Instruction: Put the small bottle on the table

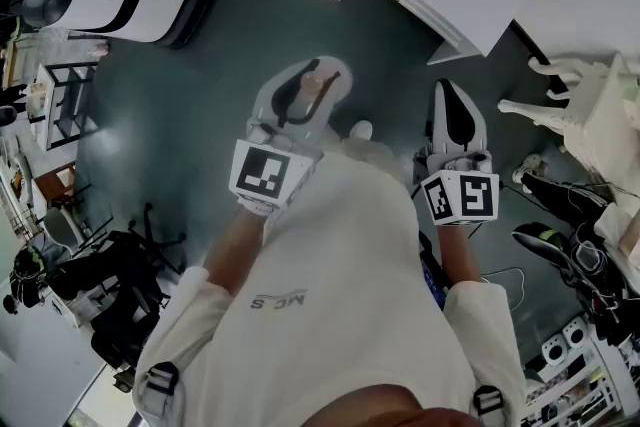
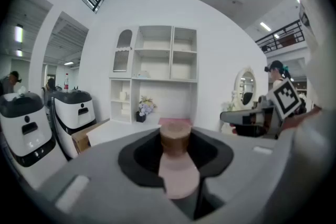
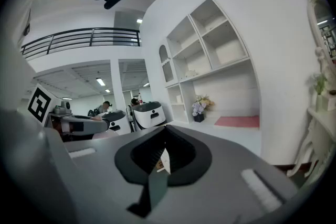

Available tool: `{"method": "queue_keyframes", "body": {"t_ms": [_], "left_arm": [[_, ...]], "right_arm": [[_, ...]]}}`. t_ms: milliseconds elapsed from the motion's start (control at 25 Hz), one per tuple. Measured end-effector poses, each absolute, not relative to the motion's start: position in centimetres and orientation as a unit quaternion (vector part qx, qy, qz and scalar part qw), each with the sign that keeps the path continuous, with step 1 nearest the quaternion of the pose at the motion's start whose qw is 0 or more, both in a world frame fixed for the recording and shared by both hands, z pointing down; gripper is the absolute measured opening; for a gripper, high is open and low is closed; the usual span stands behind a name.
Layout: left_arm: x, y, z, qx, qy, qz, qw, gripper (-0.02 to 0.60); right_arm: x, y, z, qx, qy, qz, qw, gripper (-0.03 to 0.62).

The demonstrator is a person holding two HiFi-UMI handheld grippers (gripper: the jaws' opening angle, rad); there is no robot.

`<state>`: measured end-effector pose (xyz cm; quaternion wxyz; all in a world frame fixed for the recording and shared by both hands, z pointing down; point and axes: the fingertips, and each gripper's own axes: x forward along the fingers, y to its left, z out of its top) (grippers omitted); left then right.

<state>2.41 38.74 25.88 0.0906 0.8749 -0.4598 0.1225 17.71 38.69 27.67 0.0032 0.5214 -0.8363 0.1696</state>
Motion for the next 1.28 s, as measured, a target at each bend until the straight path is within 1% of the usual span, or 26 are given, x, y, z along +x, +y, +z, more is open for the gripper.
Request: {"method": "queue_keyframes", "body": {"t_ms": [120,280,440,600,840,1000,1160,1280], "left_arm": [[2.9,40.4,26.3,0.876,-0.461,0.113,0.087,0.126],[3.2,42.9,26.6,0.880,-0.449,0.131,0.085,0.126],[4.8,44.4,25.2,0.885,-0.437,0.141,0.079,0.126],[6.2,44.7,23.9,0.898,-0.411,0.140,0.072,0.126],[8.0,46.4,24.7,0.906,-0.396,0.132,0.068,0.126],[7.2,46.5,25.2,0.902,-0.407,0.127,0.070,0.127],[5.2,44.9,26.0,0.898,-0.413,0.126,0.088,0.127],[3.9,43.5,25.9,0.893,-0.423,0.128,0.084,0.127]], "right_arm": [[17.0,40.7,29.5,0.509,-0.838,0.196,-0.005,-0.003],[17.2,43.8,29.9,0.512,-0.841,0.178,0.008,-0.005],[19.6,45.8,28.4,0.532,-0.828,0.176,-0.019,-0.005],[20.8,47.7,26.6,0.540,-0.821,0.175,-0.062,-0.005],[22.9,51.5,27.5,0.562,-0.811,0.157,-0.043,-0.005],[22.4,51.6,28.4,0.561,-0.811,0.165,-0.037,-0.005],[20.5,49.4,28.9,0.552,-0.816,0.172,-0.035,-0.005],[19.4,47.4,28.0,0.544,-0.822,0.165,-0.040,-0.005]]}}
